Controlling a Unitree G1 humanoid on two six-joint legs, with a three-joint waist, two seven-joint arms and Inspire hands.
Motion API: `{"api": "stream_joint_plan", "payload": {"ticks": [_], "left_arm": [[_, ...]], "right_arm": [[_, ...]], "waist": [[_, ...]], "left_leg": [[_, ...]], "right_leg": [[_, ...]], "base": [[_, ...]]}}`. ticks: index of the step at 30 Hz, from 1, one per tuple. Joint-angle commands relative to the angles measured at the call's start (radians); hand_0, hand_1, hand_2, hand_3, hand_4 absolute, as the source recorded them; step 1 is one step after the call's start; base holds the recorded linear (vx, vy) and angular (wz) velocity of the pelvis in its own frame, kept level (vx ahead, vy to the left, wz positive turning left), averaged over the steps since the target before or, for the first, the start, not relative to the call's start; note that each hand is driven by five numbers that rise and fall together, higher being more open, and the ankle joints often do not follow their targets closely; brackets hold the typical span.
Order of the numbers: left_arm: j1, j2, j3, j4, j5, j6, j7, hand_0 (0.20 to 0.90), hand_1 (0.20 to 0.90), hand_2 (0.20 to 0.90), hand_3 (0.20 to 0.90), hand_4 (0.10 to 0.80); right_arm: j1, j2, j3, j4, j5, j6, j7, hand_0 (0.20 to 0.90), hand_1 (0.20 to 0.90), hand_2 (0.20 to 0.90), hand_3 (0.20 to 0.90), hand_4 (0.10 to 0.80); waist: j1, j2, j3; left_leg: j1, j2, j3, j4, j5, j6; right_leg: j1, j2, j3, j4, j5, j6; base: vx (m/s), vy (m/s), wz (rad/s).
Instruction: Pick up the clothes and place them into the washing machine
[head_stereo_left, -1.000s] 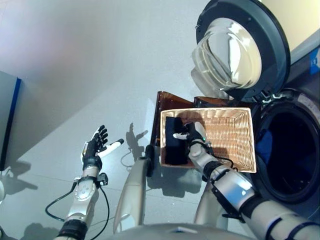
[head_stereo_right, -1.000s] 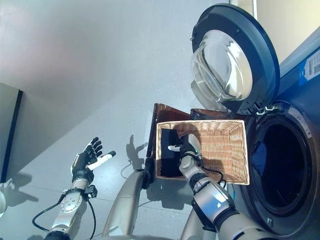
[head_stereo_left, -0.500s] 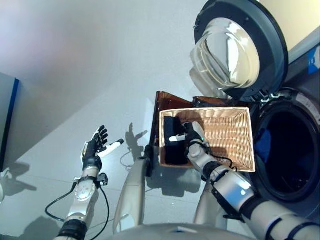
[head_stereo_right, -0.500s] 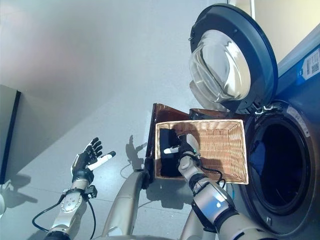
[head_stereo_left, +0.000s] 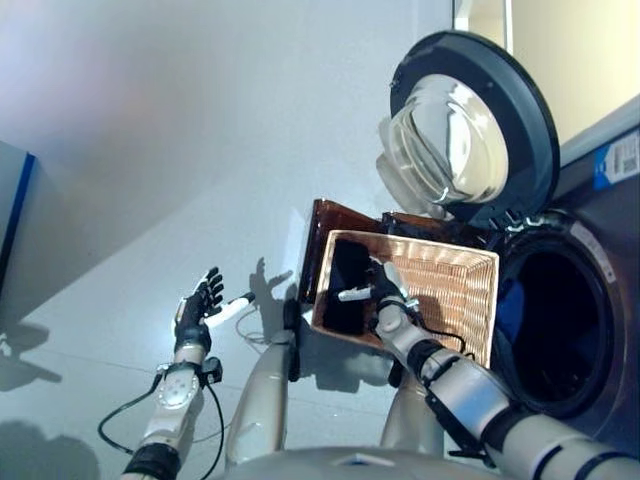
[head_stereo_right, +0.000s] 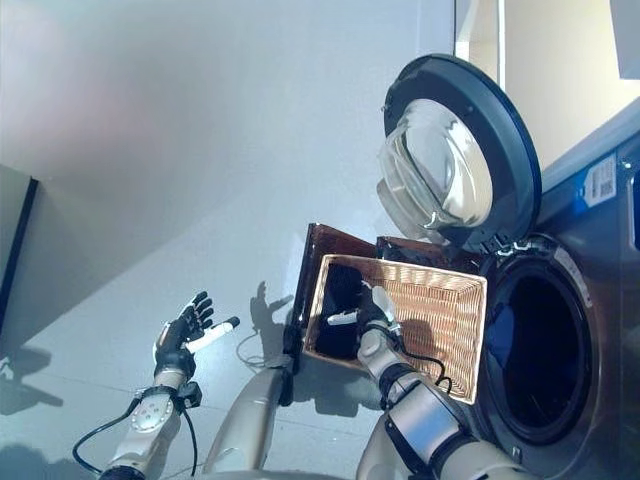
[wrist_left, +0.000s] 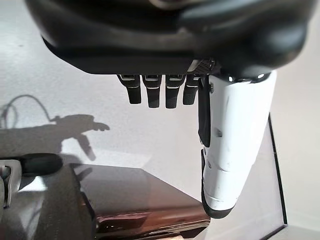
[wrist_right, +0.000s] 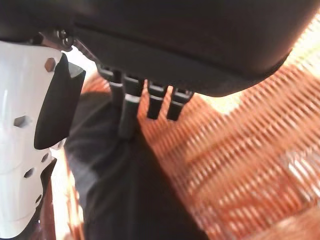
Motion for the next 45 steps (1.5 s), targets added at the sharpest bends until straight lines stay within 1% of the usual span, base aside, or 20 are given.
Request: {"api": "stream_joint_plan", "payload": {"ticks": [1, 4, 6, 8, 11, 16, 21, 23, 27, 29, 31, 32, 35, 38, 40, 43, 45], "left_arm": [[-0.010, 0.065, 0.024, -0.039, 0.007, -0.083, 0.033, 0.900, 0.900, 0.900, 0.900, 0.800], [-0.010, 0.064, 0.020, -0.023, 0.008, -0.087, 0.043, 0.900, 0.900, 0.900, 0.900, 0.800], [-0.013, 0.064, 0.022, -0.001, 0.009, -0.091, 0.057, 0.900, 0.900, 0.900, 0.900, 0.800], [-0.016, 0.063, 0.022, 0.007, 0.009, -0.092, 0.063, 0.900, 0.900, 0.900, 0.900, 0.800], [-0.029, 0.057, 0.021, 0.041, 0.009, -0.095, 0.084, 0.900, 0.900, 0.900, 0.900, 0.800], [-0.032, 0.051, 0.025, 0.036, 0.009, -0.094, 0.092, 0.900, 0.900, 0.900, 0.900, 0.800], [-0.043, 0.052, 0.011, 0.045, 0.007, -0.096, 0.093, 0.900, 0.900, 0.900, 0.900, 0.800], [-0.050, 0.052, 0.009, 0.045, 0.007, -0.099, 0.097, 0.900, 0.900, 0.900, 0.900, 0.800], [-0.055, 0.049, 0.008, 0.044, 0.009, -0.101, 0.105, 0.900, 0.900, 0.900, 0.900, 0.800], [-0.054, 0.050, 0.009, 0.031, 0.011, -0.102, 0.108, 0.900, 0.900, 0.900, 0.900, 0.800], [-0.048, 0.053, 0.009, 0.015, 0.012, -0.103, 0.107, 0.900, 0.900, 0.900, 0.900, 0.800], [-0.035, 0.059, 0.013, -0.015, 0.013, -0.102, 0.103, 0.900, 0.900, 0.900, 0.900, 0.800], [-0.018, 0.064, 0.015, -0.043, 0.011, -0.100, 0.095, 0.900, 0.900, 0.900, 0.900, 0.800], [-0.005, 0.072, 0.020, -0.048, 0.003, -0.103, 0.087, 0.900, 0.900, 0.900, 0.900, 0.800], [-0.008, 0.074, 0.017, -0.046, 0.000, -0.099, 0.087, 0.900, 0.900, 0.900, 0.900, 0.800], [-0.004, 0.075, 0.022, -0.060, 0.000, -0.094, 0.084, 0.900, 0.900, 0.900, 0.900, 0.800], [0.004, 0.079, 0.025, -0.077, -0.001, -0.092, 0.079, 0.900, 0.900, 0.900, 0.900, 0.800]], "right_arm": [[-0.066, -0.009, -0.029, -0.001, -0.028, -0.039, -0.072, 0.900, 0.900, 0.900, 0.900, 0.800], [-0.056, -0.005, -0.030, -0.011, -0.031, -0.044, -0.082, 0.900, 0.900, 0.900, 0.900, 0.800], [-0.040, -0.003, -0.027, -0.048, -0.027, -0.059, -0.084, 0.900, 0.900, 0.900, 0.900, 0.800], [-0.035, -0.001, -0.025, -0.056, -0.023, -0.064, -0.083, 0.900, 0.900, 0.900, 0.900, 0.800], [-0.021, 0.010, -0.006, -0.112, -0.029, -0.075, -0.082, 0.900, 0.900, 0.900, 0.900, 0.800], [0.002, 0.012, -0.004, -0.121, -0.028, -0.078, -0.074, 0.900, 0.900, 0.900, 0.900, 0.800], [0.002, 0.019, -0.011, -0.110, -0.015, -0.089, -0.082, 0.900, 0.900, 0.900, 0.900, 0.800], [0.001, 0.021, -0.001, -0.150, -0.016, -0.104, -0.086, 0.900, 0.900, 0.900, 0.900, 0.800], [0.001, 0.020, 0.006, -0.161, -0.026, -0.110, -0.092, 0.900, 0.900, 0.900, 0.900, 0.800], [-0.010, 0.016, 0.000, -0.161, -0.025, -0.111, -0.106, 0.900, 0.900, 0.900, 0.900, 0.800], [-0.017, 0.015, -0.005, -0.159, -0.025, -0.110, -0.113, 0.900, 0.900, 0.900, 0.900, 0.800], [-0.029, 0.015, -0.006, -0.162, -0.028, -0.108, -0.121, 0.900, 0.900, 0.900, 0.900, 0.800], [-0.043, 0.012, -0.006, -0.163, -0.026, -0.107, -0.126, 0.900, 0.900, 0.900, 0.900, 0.800], [-0.050, 0.010, 0.005, -0.200, -0.025, -0.108, -0.125, 0.900, 0.900, 0.900, 0.900, 0.800], [-0.061, 0.010, 0.014, -0.210, -0.028, -0.105, -0.124, 0.900, 0.900, 0.900, 0.900, 0.800], [-0.073, 0.015, 0.013, -0.204, -0.022, -0.100, -0.125, 0.900, 0.900, 0.900, 0.900, 0.800], [-0.086, 0.020, 0.011, -0.192, -0.012, -0.101, -0.127, 0.900, 0.900, 0.900, 0.900, 0.800]], "waist": [[0.025, -0.032, -0.005], [0.028, -0.040, -0.008], [0.026, -0.055, -0.017], [0.025, -0.059, -0.015], [0.018, -0.071, -0.015], [0.010, -0.078, -0.014], [0.007, -0.068, 0.010], [-0.002, -0.063, 0.025], [-0.010, -0.054, 0.044], [-0.015, -0.039, 0.063], [-0.015, -0.033, 0.069], [-0.012, -0.019, 0.079], [-0.006, -0.011, 0.084], [-0.008, -0.011, 0.089], [-0.012, -0.013, 0.093], [-0.007, -0.011, 0.089], [-0.005, -0.010, 0.087]], "left_leg": [[0.050, -0.013, -0.005, -0.048, -0.024, -0.020], [0.081, -0.005, -0.010, -0.095, 0.002, -0.028], [0.111, 0.005, -0.012, -0.137, 0.021, -0.036], [0.120, 0.006, -0.009, -0.143, 0.025, -0.038], [0.142, 0.013, -0.013, -0.146, 0.020, -0.039], [0.147, 0.015, -0.016, -0.129, 0.013, -0.038], [0.121, 0.010, -0.019, -0.054, -0.018, -0.037], [0.093, 0.009, -0.014, -0.013, -0.032, -0.034], [0.057, 0.006, -0.014, 0.051, -0.055, -0.031], [0.016, 0.001, -0.016, 0.120, -0.081, -0.027], [0.003, -0.002, -0.015, 0.139, -0.089, -0.026], [-0.023, -0.006, -0.012, 0.174, -0.097, -0.025], [-0.050, -0.006, -0.005, 0.209, -0.108, -0.022], [-0.074, -0.005, 0.001, 0.251, -0.124, -0.016], [-0.109, -0.007, 0.001, 0.307, -0.150, -0.008], [-0.134, -0.004, 0.001, 0.336, -0.163, -0.003], [-0.148, -0.009, 0.005, 0.355, -0.171, 0.001]], "right_leg": [[0.093, -0.034, -0.027, -0.179, 0.180, 0.013], [0.133, -0.028, -0.052, -0.221, 0.191, 0.019], [0.168, -0.020, -0.071, -0.256, 0.201, 0.025], [0.180, -0.018, -0.077, -0.264, 0.204, 0.026], [0.198, -0.014, -0.076, -0.271, 0.207, 0.026], [0.205, -0.016, -0.070, -0.262, 0.204, 0.024], [0.193, -0.018, -0.062, -0.229, 0.187, 0.017], [0.165, -0.018, -0.045, -0.197, 0.177, 0.011], [0.131, -0.022, -0.026, -0.145, 0.157, 0.003], [0.091, -0.028, -0.004, -0.077, 0.130, -0.004], [0.077, -0.029, 0.003, -0.056, 0.124, -0.005], [0.049, -0.030, 0.013, -0.026, 0.117, -0.010], [0.026, -0.031, 0.016, -0.007, 0.109, -0.014], [-0.011, -0.028, 0.032, 0.033, 0.098, -0.019], [-0.048, -0.030, 0.047, 0.078, 0.088, -0.023], [-0.071, -0.030, 0.051, 0.097, 0.077, -0.025], [-0.082, -0.029, 0.055, 0.110, 0.075, -0.027]], "base": [[0.064, -0.019, 0.15], [0.056, -0.022, 0.07], [0.062, -0.039, 0.02], [0.037, -0.030, 0.05], [0.020, -0.013, 0.02], [0.005, -0.001, 0.01], [-0.029, -0.003, -0.02], [-0.070, 0.034, -0.01], [-0.061, 0.034, -0.01], [-0.061, 0.051, -0.05], [-0.047, 0.048, -0.02], [-0.047, 0.058, 0.00], [-0.022, 0.036, 0.05], [-0.015, 0.053, -0.04], [-0.021, 0.057, -0.06], [-0.011, 0.035, -0.04], [-0.004, 0.030, -0.03]]}}
